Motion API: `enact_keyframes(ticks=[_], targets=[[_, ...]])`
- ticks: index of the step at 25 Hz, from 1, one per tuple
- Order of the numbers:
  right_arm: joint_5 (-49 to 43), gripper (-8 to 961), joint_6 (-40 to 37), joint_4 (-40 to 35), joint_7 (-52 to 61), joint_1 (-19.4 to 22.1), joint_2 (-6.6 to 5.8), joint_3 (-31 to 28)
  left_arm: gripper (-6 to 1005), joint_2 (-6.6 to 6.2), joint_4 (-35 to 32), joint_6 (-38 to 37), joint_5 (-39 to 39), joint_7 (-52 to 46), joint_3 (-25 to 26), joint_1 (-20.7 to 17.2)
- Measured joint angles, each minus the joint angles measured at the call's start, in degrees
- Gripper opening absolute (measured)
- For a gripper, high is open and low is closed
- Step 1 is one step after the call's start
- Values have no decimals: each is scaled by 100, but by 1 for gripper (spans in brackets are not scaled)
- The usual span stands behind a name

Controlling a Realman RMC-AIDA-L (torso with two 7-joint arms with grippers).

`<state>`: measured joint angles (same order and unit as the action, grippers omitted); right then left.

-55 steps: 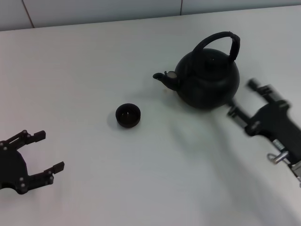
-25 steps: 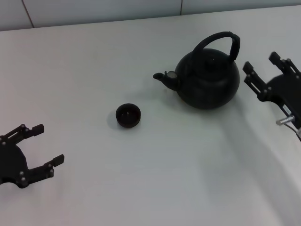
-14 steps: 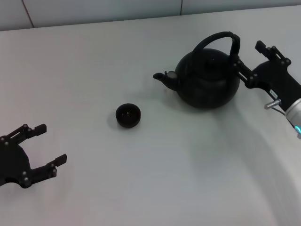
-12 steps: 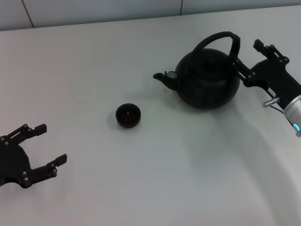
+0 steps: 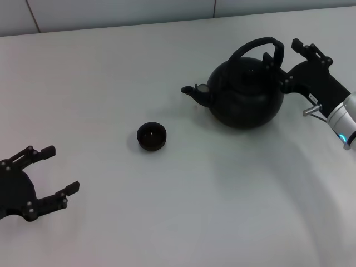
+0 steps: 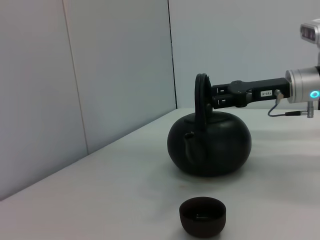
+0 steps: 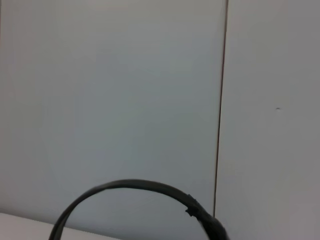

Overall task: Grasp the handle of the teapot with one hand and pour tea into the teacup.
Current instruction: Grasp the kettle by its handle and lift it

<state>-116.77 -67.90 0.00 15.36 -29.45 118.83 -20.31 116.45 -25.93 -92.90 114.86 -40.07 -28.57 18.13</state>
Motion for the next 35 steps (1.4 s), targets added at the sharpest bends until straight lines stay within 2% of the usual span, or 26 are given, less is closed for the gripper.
enact_keyframes(ticks=[4,23,33,35], targets=[[2,727,4,0,1,-9,0,0,861,0,0,0,1,6,0,6],[1,554,6,29,2,39,15,1,861,0,0,-40,-20,8,62,16],[-3,125,-45,26,50,24,9,-2,861,0,0,-61,-66,8,62,16],[7,112,-175,25,83,49,12,-15,861,0,0,-62,-68,8,62,16]])
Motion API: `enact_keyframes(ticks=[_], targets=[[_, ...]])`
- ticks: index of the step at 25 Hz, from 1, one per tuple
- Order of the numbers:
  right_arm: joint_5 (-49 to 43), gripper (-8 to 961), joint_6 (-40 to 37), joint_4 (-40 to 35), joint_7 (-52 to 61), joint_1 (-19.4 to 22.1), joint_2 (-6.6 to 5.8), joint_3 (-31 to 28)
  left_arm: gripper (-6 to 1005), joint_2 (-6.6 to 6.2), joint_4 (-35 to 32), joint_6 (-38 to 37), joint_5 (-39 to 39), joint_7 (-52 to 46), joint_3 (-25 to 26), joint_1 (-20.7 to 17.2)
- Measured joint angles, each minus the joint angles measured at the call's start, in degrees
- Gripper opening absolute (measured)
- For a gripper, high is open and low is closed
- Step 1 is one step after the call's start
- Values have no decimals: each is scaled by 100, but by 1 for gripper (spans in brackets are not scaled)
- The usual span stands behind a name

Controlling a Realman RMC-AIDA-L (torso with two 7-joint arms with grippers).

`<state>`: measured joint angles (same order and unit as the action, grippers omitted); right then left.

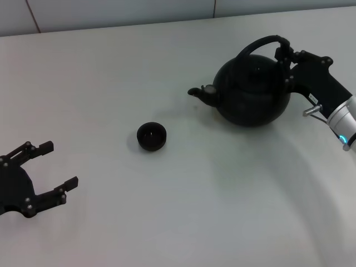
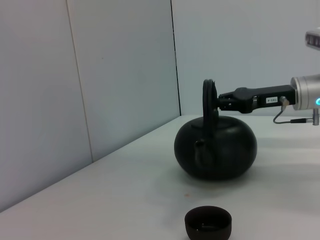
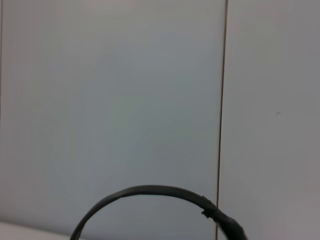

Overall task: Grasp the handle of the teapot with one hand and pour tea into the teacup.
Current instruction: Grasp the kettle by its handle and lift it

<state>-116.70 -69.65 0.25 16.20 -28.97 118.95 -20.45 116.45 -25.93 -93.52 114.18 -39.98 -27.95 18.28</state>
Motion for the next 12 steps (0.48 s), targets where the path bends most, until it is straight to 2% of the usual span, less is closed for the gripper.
enact_keyframes(ticks=[5,12], targets=[[23,78,-384,-75,326,61,-15,-10,861,0,0,0,-1,4,0,-1],[14,78,-469,-102,360,72,-16,3,861,-9,0,-14,-1,8,0,-9]])
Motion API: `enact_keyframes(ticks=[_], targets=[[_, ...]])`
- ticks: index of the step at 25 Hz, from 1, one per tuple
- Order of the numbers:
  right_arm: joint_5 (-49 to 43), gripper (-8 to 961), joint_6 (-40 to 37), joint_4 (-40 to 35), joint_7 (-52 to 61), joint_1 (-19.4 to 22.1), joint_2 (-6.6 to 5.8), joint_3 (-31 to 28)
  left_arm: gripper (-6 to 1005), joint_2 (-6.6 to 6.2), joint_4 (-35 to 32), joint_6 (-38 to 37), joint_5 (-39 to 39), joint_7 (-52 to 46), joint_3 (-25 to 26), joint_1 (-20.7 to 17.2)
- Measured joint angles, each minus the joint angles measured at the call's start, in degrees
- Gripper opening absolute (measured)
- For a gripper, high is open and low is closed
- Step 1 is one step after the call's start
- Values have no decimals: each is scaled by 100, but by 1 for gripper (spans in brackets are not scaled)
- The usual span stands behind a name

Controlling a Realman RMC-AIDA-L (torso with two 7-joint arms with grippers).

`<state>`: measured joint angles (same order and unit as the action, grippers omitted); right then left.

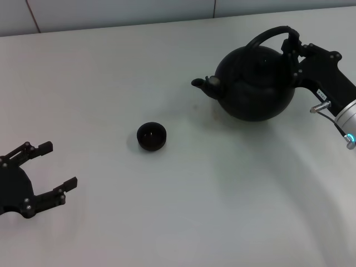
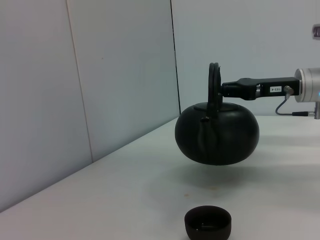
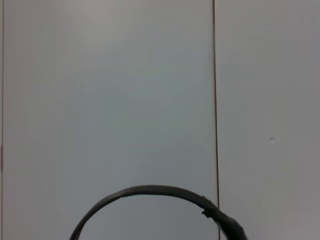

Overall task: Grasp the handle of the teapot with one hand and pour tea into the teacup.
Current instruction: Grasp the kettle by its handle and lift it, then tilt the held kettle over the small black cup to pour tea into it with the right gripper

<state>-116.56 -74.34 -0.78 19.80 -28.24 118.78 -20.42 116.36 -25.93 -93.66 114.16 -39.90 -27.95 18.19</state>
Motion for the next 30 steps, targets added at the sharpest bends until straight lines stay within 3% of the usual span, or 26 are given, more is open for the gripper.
enact_keyframes(ticks=[8,19,30], targets=[[-31,77,45,-2,5,-95,4,185,861,-4,-8,-21,1,0,0,-10],[-34,77,311,11,57,-522,15,723,861,8,-59,-65,1,0,0,-58],[-34,77,336,-93,-9,-603,13,905,861,28,-62,-65,-5,0,23,-38]])
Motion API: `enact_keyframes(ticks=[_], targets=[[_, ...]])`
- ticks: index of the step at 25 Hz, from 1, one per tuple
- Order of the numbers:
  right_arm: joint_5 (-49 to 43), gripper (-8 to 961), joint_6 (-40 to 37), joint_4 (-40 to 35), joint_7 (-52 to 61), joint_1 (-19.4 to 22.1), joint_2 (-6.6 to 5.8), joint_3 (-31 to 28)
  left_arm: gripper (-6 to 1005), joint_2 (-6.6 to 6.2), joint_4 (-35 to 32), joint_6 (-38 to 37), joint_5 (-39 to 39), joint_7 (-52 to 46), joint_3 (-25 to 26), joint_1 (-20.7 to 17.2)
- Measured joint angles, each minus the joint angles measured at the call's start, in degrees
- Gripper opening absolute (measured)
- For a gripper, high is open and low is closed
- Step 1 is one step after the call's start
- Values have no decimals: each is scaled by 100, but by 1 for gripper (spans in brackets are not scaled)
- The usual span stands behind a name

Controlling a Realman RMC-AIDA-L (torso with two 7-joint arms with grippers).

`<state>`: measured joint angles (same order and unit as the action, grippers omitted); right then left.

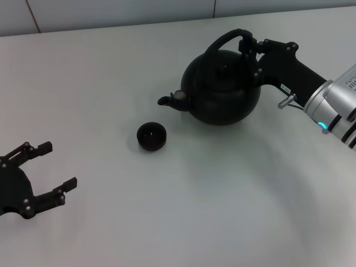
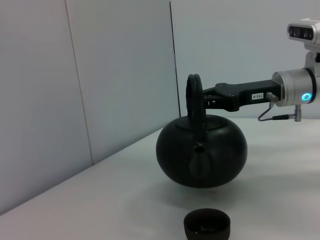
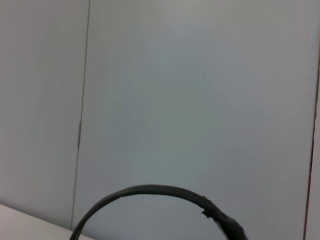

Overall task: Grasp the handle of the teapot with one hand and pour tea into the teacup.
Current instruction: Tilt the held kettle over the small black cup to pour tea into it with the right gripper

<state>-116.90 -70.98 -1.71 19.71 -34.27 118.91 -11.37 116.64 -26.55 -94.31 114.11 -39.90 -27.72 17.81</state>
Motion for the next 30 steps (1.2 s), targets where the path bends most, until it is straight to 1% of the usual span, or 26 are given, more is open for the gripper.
enact_keyframes(ticks=[3,6,16,30], targets=[[0,77,-30,-65,-57,-24,-6,64,861,0,0,0,-2,0,31,3],[1,77,-40,-182,-159,-91,-1,278,861,14,0,0,-4,0,50,16],[1,77,-152,-175,-764,-148,8,302,861,52,-8,1,-45,0,75,38],[1,77,-252,-225,-1097,-185,9,326,861,60,-9,1,-75,0,73,38]])
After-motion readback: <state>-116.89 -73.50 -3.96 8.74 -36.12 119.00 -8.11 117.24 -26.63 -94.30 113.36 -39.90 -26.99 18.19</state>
